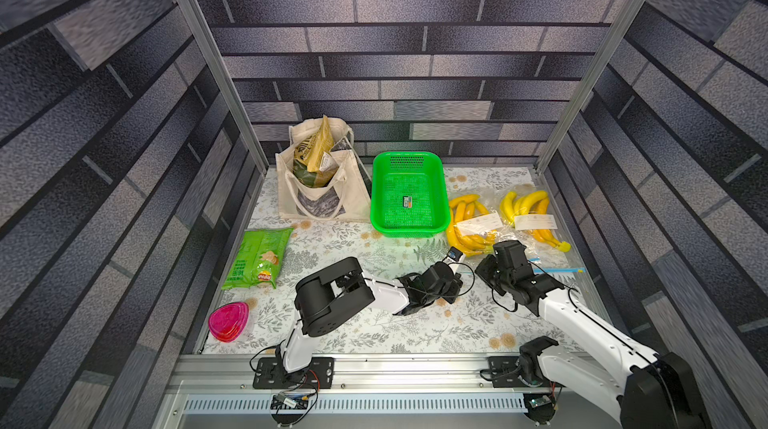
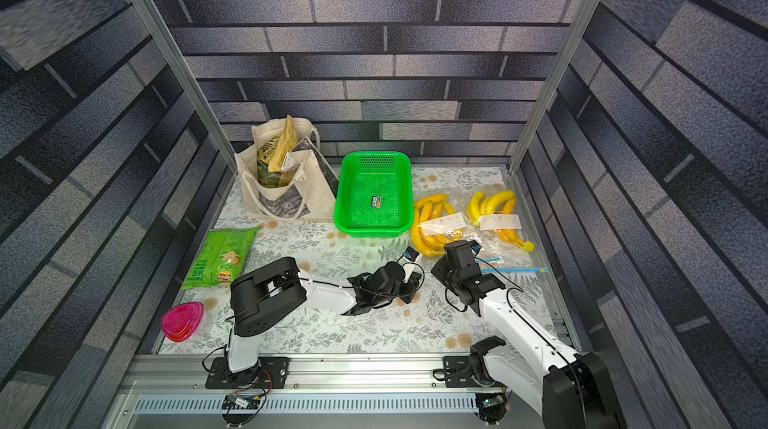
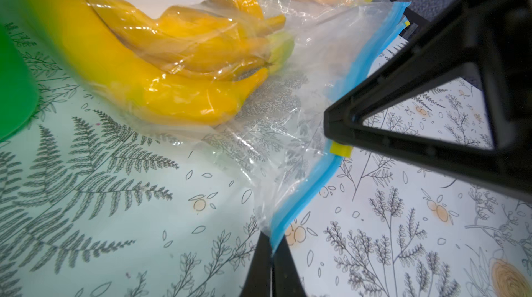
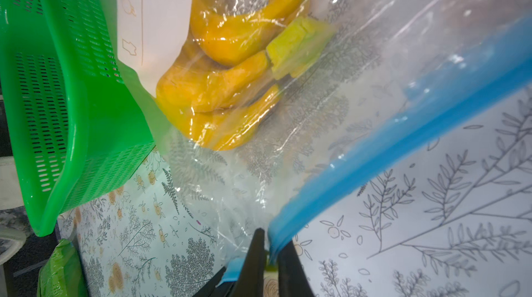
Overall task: Open the zip-top bag and take out the banana
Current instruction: Zip the zipper on the zipper food storage bag.
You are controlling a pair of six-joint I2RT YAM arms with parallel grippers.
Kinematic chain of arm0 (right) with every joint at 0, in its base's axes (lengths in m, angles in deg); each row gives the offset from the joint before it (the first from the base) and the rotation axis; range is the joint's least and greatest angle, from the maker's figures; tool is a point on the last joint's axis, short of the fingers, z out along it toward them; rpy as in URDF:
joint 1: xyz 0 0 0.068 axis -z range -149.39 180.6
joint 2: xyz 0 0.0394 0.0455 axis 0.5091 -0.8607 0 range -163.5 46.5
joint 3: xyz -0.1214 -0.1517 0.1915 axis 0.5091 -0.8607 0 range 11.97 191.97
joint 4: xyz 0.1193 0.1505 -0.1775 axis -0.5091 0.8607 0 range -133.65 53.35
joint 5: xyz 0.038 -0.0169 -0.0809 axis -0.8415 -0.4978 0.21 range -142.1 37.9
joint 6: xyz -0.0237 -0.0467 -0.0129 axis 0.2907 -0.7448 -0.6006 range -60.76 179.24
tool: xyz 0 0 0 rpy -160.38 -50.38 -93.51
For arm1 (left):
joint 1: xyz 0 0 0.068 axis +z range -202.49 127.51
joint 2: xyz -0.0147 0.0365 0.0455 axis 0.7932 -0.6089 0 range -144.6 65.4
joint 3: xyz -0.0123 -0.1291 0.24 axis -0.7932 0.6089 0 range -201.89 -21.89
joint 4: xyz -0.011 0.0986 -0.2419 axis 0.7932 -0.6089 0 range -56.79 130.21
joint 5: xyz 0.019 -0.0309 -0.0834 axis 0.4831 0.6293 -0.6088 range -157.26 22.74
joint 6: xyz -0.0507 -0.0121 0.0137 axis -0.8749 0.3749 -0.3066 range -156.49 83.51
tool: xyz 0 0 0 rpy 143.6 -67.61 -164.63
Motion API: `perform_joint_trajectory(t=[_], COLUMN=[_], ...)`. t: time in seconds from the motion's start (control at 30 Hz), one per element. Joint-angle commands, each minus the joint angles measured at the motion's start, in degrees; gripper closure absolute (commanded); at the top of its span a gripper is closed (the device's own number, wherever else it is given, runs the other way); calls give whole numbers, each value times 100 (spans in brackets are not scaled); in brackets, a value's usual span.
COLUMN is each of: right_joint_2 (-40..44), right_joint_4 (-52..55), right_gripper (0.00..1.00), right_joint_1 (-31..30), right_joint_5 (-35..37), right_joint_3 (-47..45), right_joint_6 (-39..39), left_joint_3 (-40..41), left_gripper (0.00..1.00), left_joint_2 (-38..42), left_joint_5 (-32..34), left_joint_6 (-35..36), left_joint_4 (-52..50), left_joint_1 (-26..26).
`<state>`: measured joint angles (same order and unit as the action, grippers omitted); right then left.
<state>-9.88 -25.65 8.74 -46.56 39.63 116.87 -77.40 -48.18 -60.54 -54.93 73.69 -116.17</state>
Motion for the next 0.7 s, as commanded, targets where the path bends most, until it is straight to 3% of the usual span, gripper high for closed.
perform_joint_trajectory(t=[0.0,0.4,0.67], right_joint_2=[149,382,232], right_joint_4=[546,707,333], right_gripper=[90,89,90], right_joint_1=[60,70,69], right_joint_5=[733,925,607], right_joint_3=[16,-31,-95], right_joint_6=[-4,-57,-170], left_joint_3=[210,460,424], left_gripper=[100,100,100], left_joint_2=[322,355,310], left_joint_5=[475,512,479], left_joint_6=[-151,-221,-217], left_joint_4=[-122,14,-16], left_joint_1=[127,138,110])
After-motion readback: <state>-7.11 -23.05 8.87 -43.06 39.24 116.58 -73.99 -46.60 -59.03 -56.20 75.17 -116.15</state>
